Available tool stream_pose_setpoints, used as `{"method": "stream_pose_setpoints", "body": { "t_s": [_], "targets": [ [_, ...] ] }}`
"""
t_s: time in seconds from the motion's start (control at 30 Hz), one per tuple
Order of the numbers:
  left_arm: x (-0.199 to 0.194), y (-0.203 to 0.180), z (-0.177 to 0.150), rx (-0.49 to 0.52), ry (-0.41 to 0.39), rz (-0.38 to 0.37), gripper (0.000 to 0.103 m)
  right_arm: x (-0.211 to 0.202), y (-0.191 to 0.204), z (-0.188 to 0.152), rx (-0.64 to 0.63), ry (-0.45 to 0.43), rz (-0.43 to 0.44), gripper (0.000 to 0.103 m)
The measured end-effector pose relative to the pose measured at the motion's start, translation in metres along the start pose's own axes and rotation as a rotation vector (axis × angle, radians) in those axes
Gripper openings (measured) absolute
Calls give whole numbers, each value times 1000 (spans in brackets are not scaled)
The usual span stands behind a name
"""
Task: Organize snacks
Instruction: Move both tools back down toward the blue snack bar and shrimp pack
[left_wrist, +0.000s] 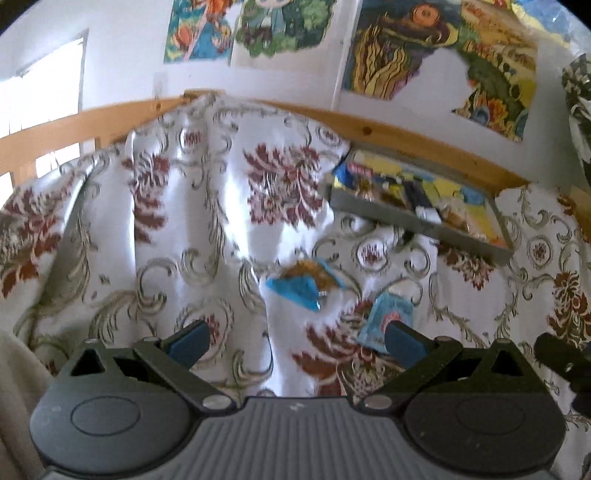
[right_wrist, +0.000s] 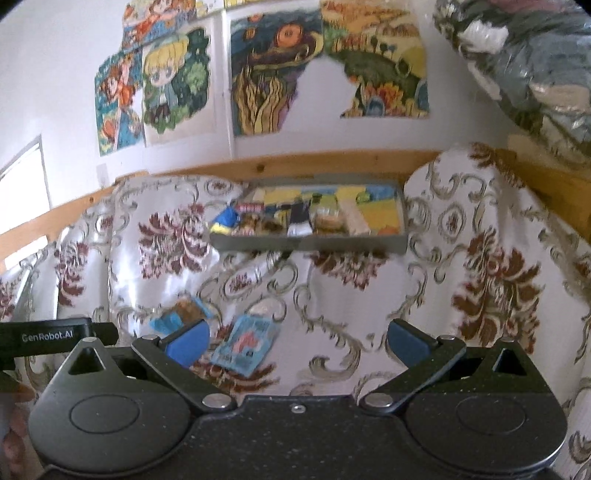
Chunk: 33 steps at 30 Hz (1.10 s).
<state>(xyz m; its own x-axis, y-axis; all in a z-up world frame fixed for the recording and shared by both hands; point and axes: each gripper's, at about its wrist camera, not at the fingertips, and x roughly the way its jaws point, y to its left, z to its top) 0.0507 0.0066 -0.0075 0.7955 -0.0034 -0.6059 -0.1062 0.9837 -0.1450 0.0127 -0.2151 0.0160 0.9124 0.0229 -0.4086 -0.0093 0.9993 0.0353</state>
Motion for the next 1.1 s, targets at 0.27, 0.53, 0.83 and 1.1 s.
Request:
{"method": "stream_pose_setpoints", "body": {
  "t_s": [0.27,0.53,0.83,1.1],
  "targets": [
    [11,3,-2,-11,94,32,103,13,5,-7,-16,81,6,102],
    [21,4,-3,-11,160,45,103,21,11,-10,-32,122,25,102],
    [41,11,2,-38,284,34,103,36,17,-11,-46,163,32,102],
    [69,14,8,-15,402,9,103,53,22,-11,-88,197,25,102]
  ]
}}
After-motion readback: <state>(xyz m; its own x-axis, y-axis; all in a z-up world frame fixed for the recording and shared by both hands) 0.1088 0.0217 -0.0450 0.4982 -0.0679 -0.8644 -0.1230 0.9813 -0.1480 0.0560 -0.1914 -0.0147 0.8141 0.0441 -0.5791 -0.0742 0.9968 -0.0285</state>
